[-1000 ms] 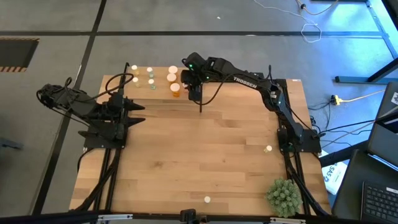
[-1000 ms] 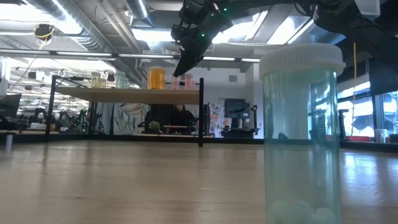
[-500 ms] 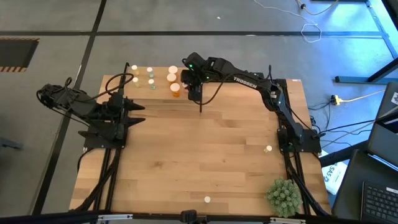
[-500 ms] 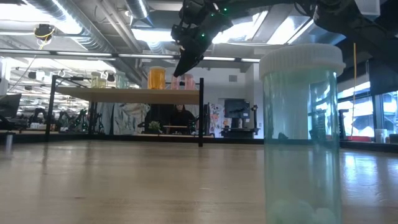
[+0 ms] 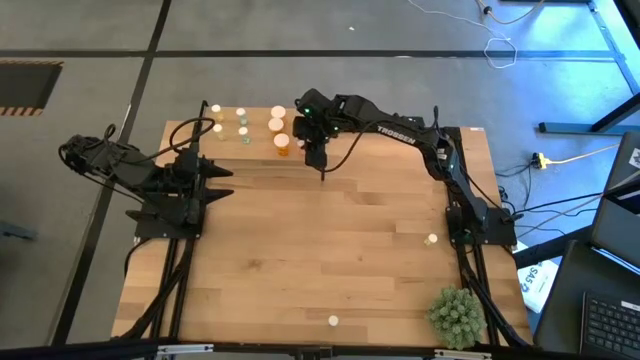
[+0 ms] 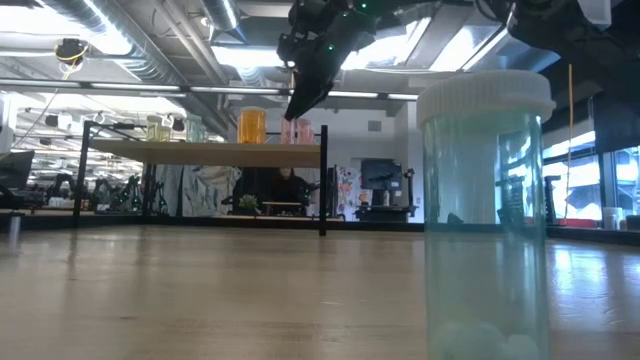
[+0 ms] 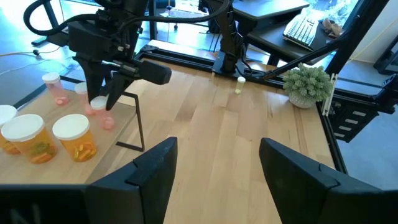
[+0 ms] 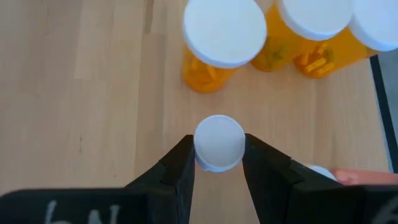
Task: Pick and place medicine bottles onto shelf by color
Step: Adjust the small red pill bottle
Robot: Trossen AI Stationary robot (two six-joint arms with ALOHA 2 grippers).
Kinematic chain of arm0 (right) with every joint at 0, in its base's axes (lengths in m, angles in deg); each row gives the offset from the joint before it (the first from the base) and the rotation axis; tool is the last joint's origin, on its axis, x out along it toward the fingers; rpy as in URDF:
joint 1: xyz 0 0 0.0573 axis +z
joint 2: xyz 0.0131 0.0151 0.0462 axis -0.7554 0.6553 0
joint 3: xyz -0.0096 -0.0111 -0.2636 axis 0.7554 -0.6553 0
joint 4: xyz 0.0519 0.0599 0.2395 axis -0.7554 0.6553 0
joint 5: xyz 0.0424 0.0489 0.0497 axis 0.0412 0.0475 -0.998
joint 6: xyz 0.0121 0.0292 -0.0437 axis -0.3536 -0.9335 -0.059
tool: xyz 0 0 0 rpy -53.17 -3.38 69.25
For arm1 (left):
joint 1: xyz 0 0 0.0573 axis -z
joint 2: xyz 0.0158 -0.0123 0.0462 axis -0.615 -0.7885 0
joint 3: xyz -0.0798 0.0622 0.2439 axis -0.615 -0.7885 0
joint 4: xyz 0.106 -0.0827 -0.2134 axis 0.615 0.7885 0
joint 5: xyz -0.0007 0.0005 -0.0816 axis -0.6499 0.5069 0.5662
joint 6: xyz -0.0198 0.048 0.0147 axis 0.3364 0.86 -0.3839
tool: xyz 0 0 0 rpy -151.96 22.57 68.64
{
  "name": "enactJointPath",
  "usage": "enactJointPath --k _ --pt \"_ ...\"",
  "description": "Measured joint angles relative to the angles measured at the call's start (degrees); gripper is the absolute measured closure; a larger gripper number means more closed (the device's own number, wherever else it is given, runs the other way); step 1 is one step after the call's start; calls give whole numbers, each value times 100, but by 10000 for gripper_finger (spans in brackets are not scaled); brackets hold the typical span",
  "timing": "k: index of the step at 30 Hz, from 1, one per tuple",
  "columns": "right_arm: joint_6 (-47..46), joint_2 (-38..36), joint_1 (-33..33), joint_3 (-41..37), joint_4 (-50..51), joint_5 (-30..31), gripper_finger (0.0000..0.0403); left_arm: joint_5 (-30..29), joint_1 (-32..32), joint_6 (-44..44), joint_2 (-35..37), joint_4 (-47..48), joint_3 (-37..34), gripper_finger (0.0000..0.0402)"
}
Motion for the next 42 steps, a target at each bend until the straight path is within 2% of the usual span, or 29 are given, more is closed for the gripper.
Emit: enactJointPath --k 14,24,29,42 --pt "-300 -25 43 22 473 -1 279 2 -1 7 1 0 0 178" --pt "-345 -13 46 15 526 8 279 2 -2 9 2 0 0 178" --pt "-479 -9 61 13 550 300 279 2 0 11 0 0 0 178" --pt "-732 -4 48 4 518 328 279 2 -2 11 2 0 0 178"
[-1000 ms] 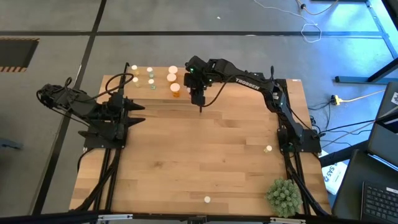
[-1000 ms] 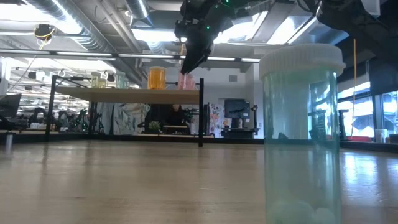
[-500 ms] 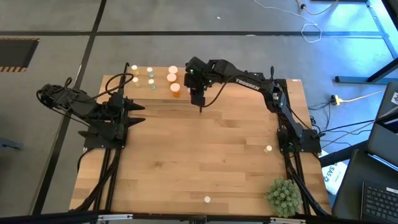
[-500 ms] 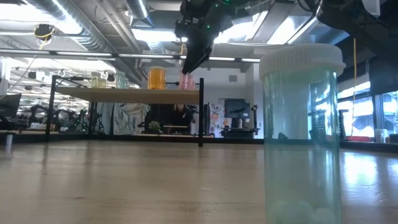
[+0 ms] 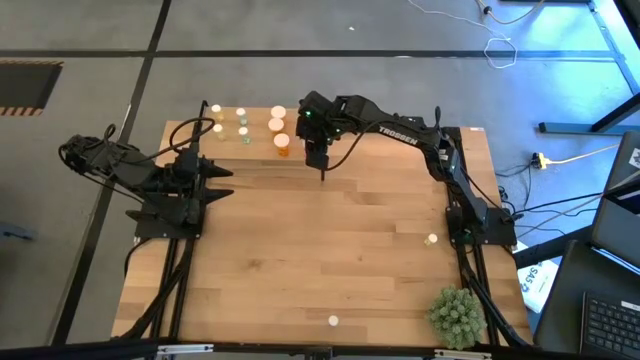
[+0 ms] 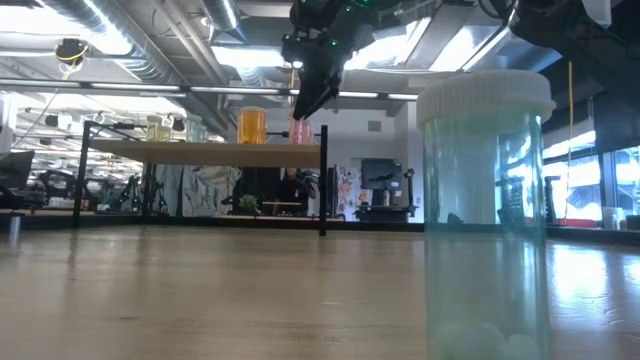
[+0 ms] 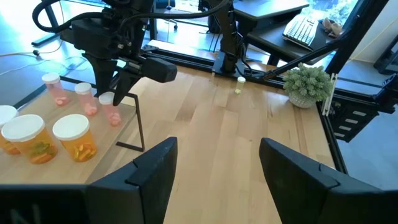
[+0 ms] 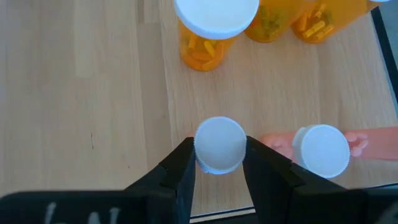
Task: Pick and place medicine bottles onto shelf by color
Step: Adjust the small red pill bottle, then put the blue pill bottle on the shelf aligned with the blue pill bottle on the shelf
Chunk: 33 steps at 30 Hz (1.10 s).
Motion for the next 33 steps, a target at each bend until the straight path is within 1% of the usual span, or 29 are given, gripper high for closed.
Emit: enactJointPath --k 9,14,18,21,25,33 --pt "-11 0 0 -5 -18 -5 276 0 2 0 0 0 0 178" --pt "-101 95 -4 -60 158 4 246 0 0 -2 -1 0 0 178" --pt "-80 43 -4 -32 44 45 218 2 1 -2 -2 0 0 178" --pt "-29 36 -4 -24 26 109 206 2 2 -2 0 0 0 178" --pt "-35 52 -4 -33 53 231 203 2 0 -2 -2 0 0 178" --pt "-31 44 -4 -24 364 238 202 2 2 -3 -2 0 0 178"
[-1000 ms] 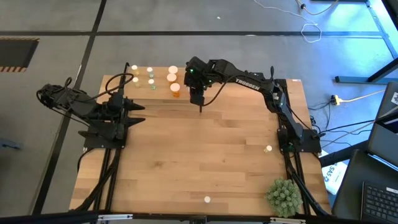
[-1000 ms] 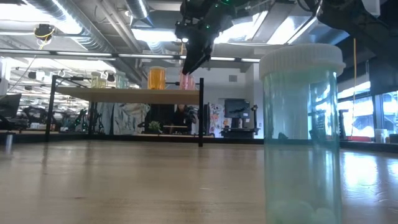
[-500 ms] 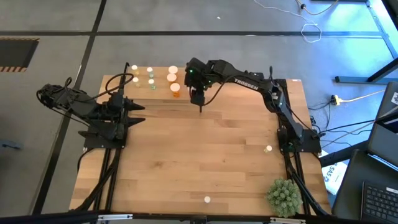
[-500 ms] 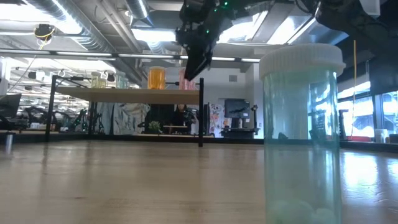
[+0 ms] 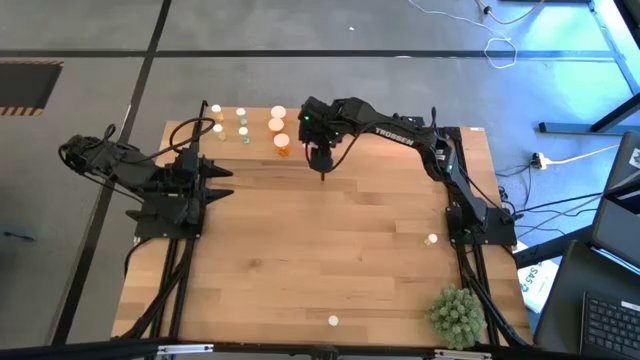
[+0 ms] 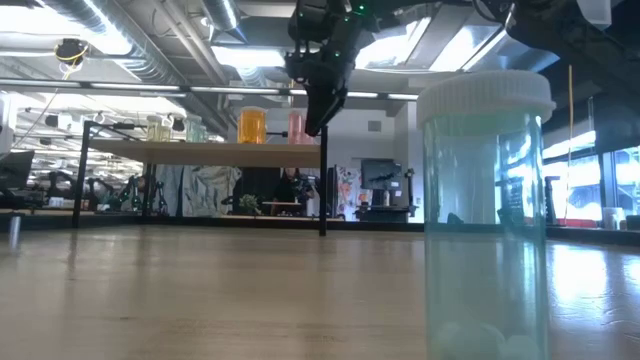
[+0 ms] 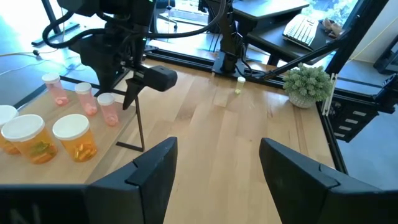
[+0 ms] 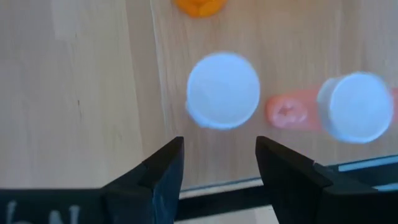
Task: Pick and place medicine bottles onto shelf by color
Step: Put the blue pill bottle on the shelf aligned with the blue pill bottle on the shelf
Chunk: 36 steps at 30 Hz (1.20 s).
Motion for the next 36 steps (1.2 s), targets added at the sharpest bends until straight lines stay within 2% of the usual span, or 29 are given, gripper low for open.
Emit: enactJointPath --k 8,13,19,29,33,36 --pt "-2 -131 2 2 182 48 202 0 -1 1 0 0 0 178" --pt "-19 -388 2 15 174 599 202 -1 -2 1 0 7 0 178" --pt "-199 -741 102 13 181 554 202 -1 -1 1 0 87 0 178" --pt "-516 -1739 1004 15 382 534 202 28 0 -4 0 152 0 178" --pt "-1030 -2130 1499 18 533 535 202 72 -2 -3 -4 151 0 178" --pt "-1395 -2305 1959 24 779 542 202 325 0 1 -4 153 0 178"
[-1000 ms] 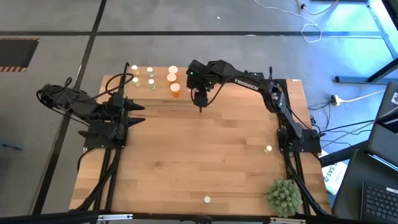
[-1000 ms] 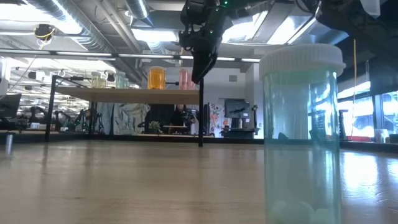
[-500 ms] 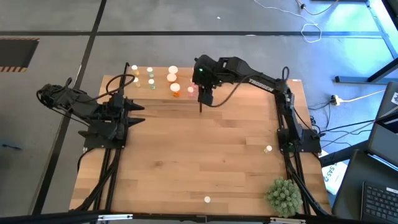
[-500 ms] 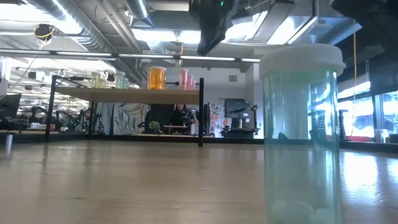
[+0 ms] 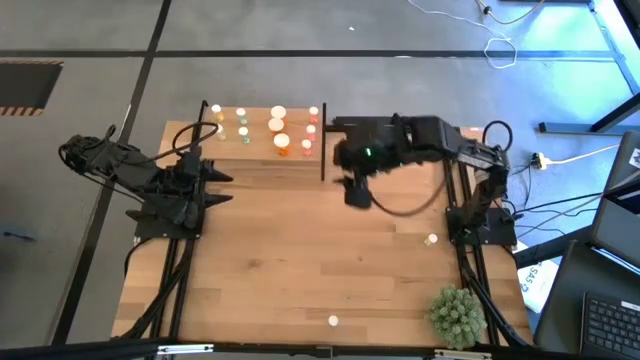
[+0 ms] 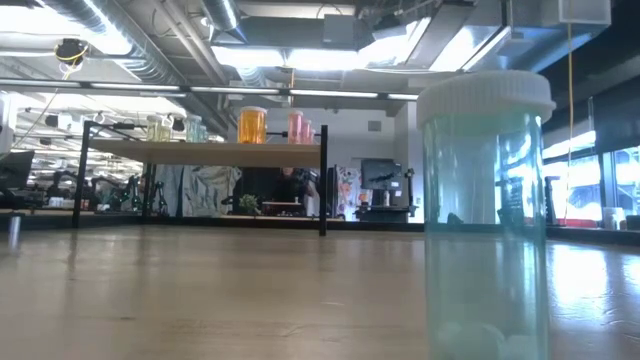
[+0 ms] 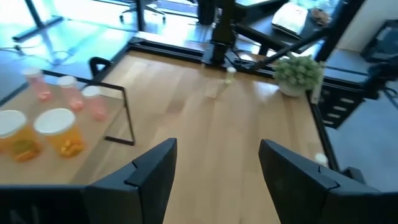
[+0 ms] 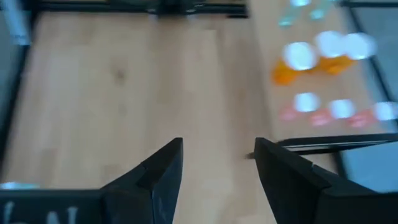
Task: Pick and place medicine bottles onto shelf by color
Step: Put the blue pill bottle on the shelf aligned with the blue pill bottle on the shelf
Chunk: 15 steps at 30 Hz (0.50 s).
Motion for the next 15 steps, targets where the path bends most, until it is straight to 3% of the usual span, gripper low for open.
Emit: enactJointPath --k 7,11,15 --pt "-1337 -125 937 -2 459 50 202 567 0 44 -54 2 -2 178" --pt "-2383 -132 1338 -11 1295 749 202 769 0 46 -99 5 -2 178" --pt "-3029 -247 1696 -175 1171 969 202 988 40 49 -132 186 -4 178"
